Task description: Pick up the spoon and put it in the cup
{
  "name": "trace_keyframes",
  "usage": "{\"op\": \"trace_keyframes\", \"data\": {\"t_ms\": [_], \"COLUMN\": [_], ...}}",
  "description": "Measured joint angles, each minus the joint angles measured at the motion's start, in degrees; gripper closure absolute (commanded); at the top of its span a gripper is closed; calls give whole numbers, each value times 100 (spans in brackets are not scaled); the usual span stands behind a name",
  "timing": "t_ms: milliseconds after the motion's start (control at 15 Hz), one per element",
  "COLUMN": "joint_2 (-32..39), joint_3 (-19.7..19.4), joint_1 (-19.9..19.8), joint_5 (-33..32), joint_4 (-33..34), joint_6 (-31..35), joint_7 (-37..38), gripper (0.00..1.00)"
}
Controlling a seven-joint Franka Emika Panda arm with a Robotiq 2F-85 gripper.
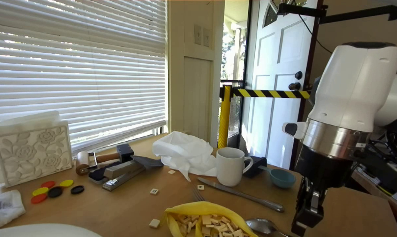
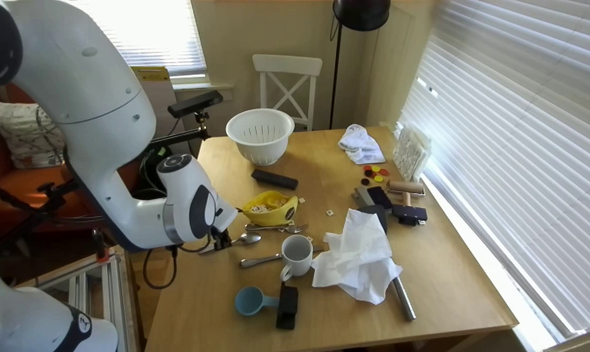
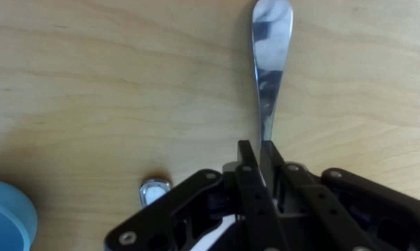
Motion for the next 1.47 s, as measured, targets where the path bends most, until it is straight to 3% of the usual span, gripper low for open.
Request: {"op": "trace_keyframes", "data": {"t_ms": [467, 533, 667, 1067, 1267, 1333, 1467], "joint_2": [-224, -224, -225, -231, -236, -237, -236], "joint_3": [421, 497, 637, 978, 1130, 1183, 1290], "joint_1": [-491, -559, -672, -901, -1012, -1052, -1133], "joint_5": [108, 124, 212, 688, 903, 974, 1093], "joint_4": [-114, -114, -114, -63, 16, 48, 118], "joint_6": [-84, -85, -141, -494, -694, -759, -885], "joint_7": [7, 7, 7, -4, -51, -84, -168], "gripper": [97, 61, 54, 12, 48, 50, 65]}}
